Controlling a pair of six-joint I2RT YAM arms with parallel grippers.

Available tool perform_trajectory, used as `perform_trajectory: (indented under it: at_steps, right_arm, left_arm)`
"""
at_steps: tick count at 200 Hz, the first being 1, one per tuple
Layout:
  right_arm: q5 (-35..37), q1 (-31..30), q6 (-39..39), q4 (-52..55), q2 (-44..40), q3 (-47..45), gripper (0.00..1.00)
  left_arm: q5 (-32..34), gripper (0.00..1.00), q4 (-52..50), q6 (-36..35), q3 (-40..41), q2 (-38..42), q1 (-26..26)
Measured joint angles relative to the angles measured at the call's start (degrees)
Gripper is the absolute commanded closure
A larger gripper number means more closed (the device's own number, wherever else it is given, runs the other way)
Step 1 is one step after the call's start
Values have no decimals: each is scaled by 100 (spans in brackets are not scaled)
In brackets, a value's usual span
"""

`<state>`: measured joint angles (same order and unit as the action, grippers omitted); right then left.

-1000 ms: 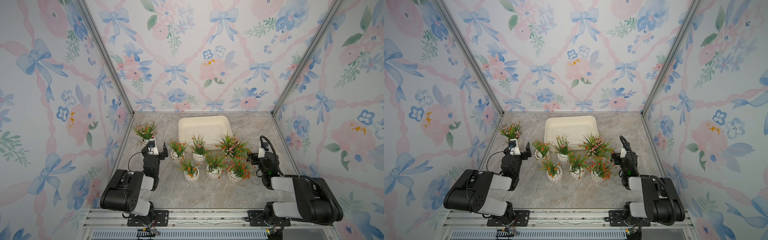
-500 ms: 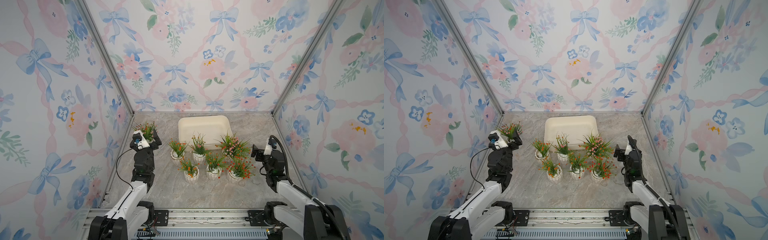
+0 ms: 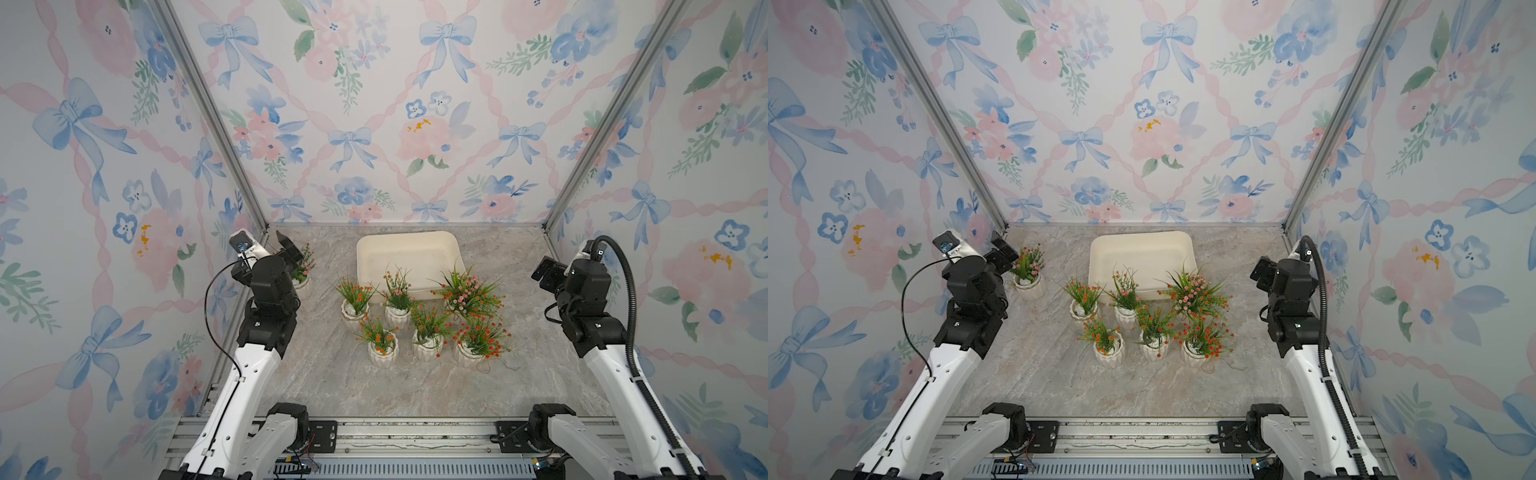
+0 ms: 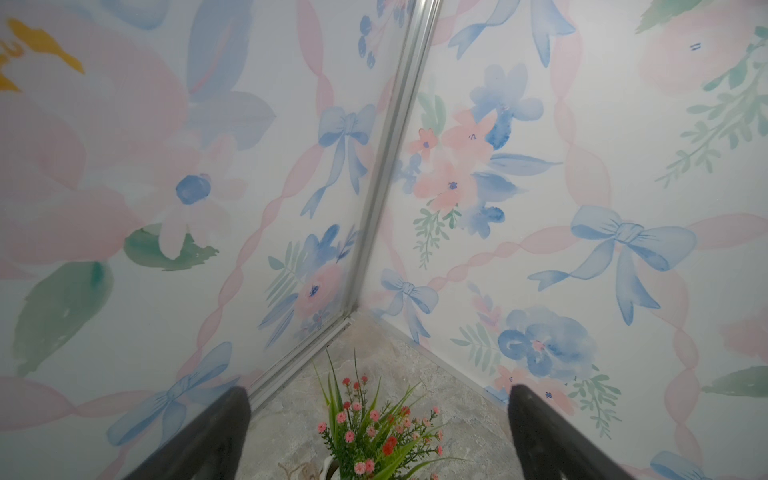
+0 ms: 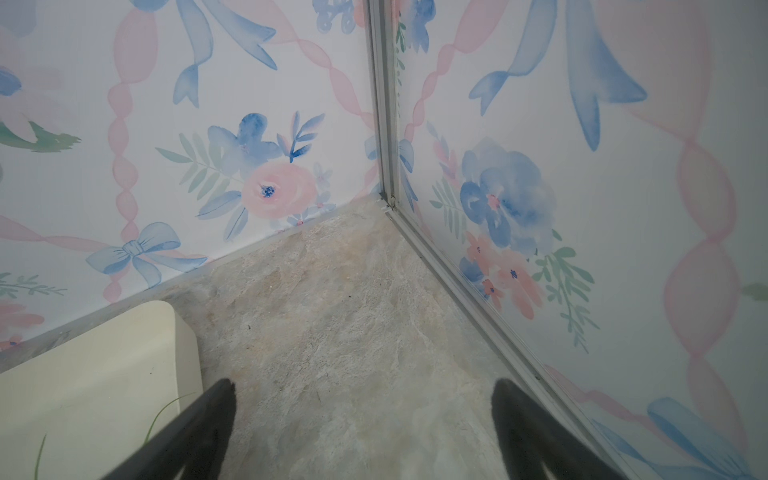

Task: Put the potted gypsophila into the storage box
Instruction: Pick up the baby's breath potted plant from the center of the board.

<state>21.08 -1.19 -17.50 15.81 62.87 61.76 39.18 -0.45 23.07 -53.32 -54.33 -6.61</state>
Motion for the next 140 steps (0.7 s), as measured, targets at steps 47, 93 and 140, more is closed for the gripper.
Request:
perform_trajectory:
  at_steps: [47, 93, 140]
  right_arm:
    - [-798, 306, -780, 682, 400, 164, 3]
    - [-1056, 315, -876, 1384, 999, 522, 3]
    - [-1239, 466, -778, 1670, 1368, 800, 3]
  left_arm:
    - [63, 2, -1768, 909, -581, -551, 446]
    - [-1493, 2, -2387, 1797, -398, -776, 2050]
    - [-2472, 2, -2494, 2312, -400, -1661, 2269]
